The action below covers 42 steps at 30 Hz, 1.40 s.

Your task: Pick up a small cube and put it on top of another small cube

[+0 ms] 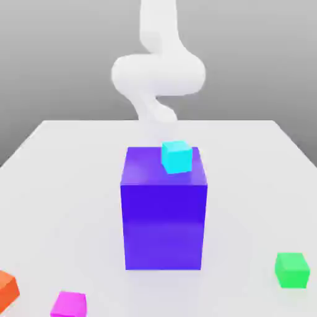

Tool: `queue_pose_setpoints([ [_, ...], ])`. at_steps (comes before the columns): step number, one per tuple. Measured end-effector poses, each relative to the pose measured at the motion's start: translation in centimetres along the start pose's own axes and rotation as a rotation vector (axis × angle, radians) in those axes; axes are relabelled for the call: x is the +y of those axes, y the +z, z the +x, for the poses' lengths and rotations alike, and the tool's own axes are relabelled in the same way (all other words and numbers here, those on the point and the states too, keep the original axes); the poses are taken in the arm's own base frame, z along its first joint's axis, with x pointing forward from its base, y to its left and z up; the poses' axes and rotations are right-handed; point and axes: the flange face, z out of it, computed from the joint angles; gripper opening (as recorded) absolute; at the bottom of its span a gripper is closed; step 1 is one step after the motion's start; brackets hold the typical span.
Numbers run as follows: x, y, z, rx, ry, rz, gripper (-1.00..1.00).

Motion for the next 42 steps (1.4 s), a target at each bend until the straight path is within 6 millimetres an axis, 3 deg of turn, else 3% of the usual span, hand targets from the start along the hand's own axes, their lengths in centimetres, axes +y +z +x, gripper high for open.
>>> queue_pose_setpoints([
  [6,2.5,11.0,1.8,-0.124,0.025,-0.096,0.0],
  [12,6.8,21.3,1.9,-0.23,0.052,-0.199,0.0],
  [20,15.4,33.3,0.1,-0.348,0.092,-0.357,0.0],
  [25,21.6,39.5,-2.5,-0.415,0.102,-0.463,0.0],
  [29,27.0,43.6,-4.9,-0.459,0.109,-0.55,0.0],
  [33,30.4,47.7,-7.4,-0.467,0.108,-0.567,0.0],
  [34,30.9,48.5,-7.9,-0.468,0.109,-0.567,-1.0],
  [40,31.2,48.8,-8.2,-0.469,0.11,-0.568,-1.0],
  [42,30.5,47.8,-7.5,-0.468,0.108,-0.568,-1.0],
])
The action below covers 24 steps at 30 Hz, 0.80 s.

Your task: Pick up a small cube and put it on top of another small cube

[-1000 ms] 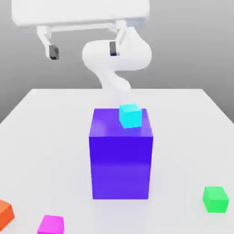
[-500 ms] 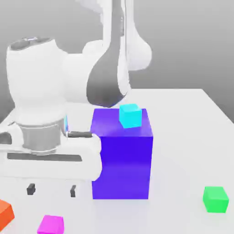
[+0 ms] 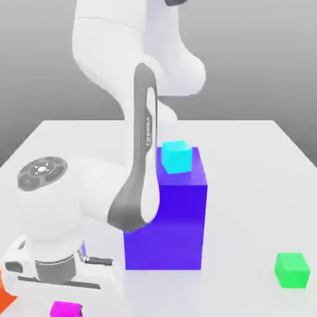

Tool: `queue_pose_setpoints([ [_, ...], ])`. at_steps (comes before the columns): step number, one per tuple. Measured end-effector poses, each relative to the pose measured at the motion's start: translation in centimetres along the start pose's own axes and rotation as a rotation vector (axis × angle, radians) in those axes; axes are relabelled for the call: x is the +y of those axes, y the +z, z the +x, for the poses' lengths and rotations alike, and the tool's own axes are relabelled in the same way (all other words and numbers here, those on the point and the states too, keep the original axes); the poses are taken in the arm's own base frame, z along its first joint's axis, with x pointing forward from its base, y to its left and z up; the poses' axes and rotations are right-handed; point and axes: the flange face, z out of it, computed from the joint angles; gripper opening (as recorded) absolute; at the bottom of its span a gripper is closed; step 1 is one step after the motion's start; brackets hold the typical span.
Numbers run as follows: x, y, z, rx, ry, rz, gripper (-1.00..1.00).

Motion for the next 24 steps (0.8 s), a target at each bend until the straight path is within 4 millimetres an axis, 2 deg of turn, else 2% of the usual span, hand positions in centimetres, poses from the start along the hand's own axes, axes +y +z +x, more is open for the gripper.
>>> queue_pose_setpoints([
  [3,0.0,-3.8,-0.1,-0.001,-0.002,0.001,-1.0],
  [7,-6.9,-5.7,-7.0,-0.018,-0.254,0.009,-1.0],
  [12,-13.3,-7.2,-17.9,-0.026,-0.596,0.011,-1.0],
  [16,-16.5,-8.5,-28.2,-0.019,-0.899,0.008,-1.0],
  [18,-17.7,-8.0,-33.6,-0.012,-1.056,0.004,-1.0],
  [20,-18.7,-5.5,-38.5,-0.003,-1.199,0.0,-1.0],
  [21,-18.8,-4.4,-39.6,-0.001,-1.231,0.0,1.0],
  [24,-18.8,-4.4,-39.6,-0.001,-1.231,0.0,1.0],
])
